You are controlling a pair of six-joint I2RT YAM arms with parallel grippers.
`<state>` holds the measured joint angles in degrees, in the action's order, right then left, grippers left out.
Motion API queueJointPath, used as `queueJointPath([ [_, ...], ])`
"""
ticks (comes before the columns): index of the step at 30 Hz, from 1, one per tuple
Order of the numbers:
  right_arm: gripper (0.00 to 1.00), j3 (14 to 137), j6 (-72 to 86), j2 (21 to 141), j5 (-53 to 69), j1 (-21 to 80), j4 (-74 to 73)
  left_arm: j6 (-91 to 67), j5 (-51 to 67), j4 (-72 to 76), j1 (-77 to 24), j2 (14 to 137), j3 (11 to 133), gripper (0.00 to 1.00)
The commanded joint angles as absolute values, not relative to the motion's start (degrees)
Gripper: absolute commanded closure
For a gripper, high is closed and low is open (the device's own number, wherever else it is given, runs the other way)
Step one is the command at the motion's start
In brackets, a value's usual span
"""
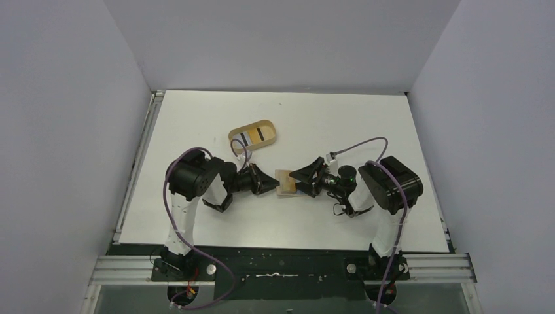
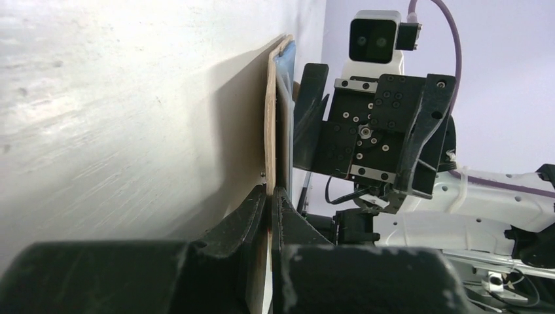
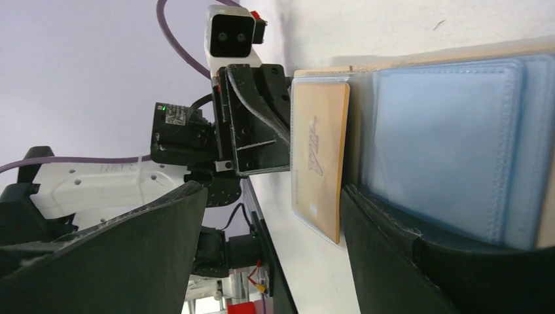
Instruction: Take the credit cards out of the card holder
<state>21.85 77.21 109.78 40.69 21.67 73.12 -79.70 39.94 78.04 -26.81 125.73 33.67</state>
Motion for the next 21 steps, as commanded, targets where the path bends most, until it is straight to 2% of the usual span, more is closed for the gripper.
queueJointPath([
  [1, 0.25, 23.54, 78.56, 108.42, 43.7, 22.23, 81.65, -77.49, 40.54, 73.71, -26.98, 124.29, 33.04, 1.0],
  [11, 0.27, 29.33, 62.87, 99.09, 47.45, 25.53, 55.25, -71.6, 39.04, 59.62, -27.24, 119.93, 34.38, 1.0],
  [16, 0.27, 34.42, 51.93, 97.6, 43.08, 29.01, 35.39, -71.11, 38.83, 58.16, -27.34, 118.77, 34.57, 1.0],
  [21, 0.27, 36.98, 48.03, 99.76, 40.04, 30.77, 26.98, -70.76, 39.0, 57.19, -27.47, 117.97, 34.88, 1.0],
])
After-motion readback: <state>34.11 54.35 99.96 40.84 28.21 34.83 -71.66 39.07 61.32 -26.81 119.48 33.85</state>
